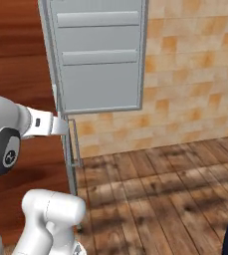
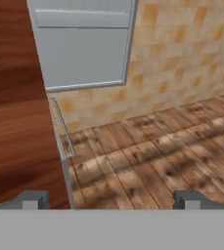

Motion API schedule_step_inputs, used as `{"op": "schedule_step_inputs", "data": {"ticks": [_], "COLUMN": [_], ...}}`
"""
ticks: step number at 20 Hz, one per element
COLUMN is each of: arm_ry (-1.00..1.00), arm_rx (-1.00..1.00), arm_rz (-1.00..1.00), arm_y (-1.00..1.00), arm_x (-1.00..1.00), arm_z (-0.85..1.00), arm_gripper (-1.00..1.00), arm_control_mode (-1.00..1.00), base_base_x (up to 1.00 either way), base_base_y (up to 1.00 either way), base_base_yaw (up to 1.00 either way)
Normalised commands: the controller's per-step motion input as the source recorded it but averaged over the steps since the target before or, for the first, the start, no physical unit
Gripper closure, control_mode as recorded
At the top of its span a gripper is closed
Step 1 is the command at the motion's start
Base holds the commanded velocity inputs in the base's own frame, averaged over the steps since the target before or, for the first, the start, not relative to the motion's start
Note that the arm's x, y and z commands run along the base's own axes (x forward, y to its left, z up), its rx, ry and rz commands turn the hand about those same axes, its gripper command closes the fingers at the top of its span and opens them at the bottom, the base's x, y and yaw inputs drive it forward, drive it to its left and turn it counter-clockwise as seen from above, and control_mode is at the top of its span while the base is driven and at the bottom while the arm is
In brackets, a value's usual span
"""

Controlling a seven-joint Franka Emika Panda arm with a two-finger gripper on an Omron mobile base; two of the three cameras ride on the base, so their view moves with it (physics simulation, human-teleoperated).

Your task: Retrieve the bottle and the shaker from the cabinet and place them next to the mixing bowl on the counter. Then add garlic from the fridge to the mixing bowl.

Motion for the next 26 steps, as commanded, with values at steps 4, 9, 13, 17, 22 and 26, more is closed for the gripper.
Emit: {"op": "schedule_step_inputs", "data": {"ticks": [4, 9, 13, 17, 22, 26], "arm_ry": [0.0, 0.0, 0.0, 0.0, 0.0, 0.0], "arm_rx": [0.0, 0.0, 0.0, 0.0, 0.0, 0.0], "arm_rz": [0.0, 0.0, 0.0, 0.0, 0.0, 0.0], "arm_y": [0.0, 0.0, 0.0, 0.0, 0.0, 0.0], "arm_x": [0.0, 0.0, 0.0, 0.0, 0.0, 0.0], "arm_z": [0.0, 0.0, 0.0, 0.0, 0.0, 0.0], "arm_gripper": [-1.0, -1.0, -1.0, -1.0, -1.0, -1.0], "arm_control_mode": [1.0, 1.0, 1.0, 1.0, 1.0, 1.0], "base_base_x": [1.0, 1.0, 1.0, 1.0, 0.96, 0.74], "base_base_y": [-0.55, -0.8, -0.83, -0.84, -0.31, -0.09], "base_base_yaw": [-0.39, -0.16, 0.06, 0.26, 0.69, 0.87]}}
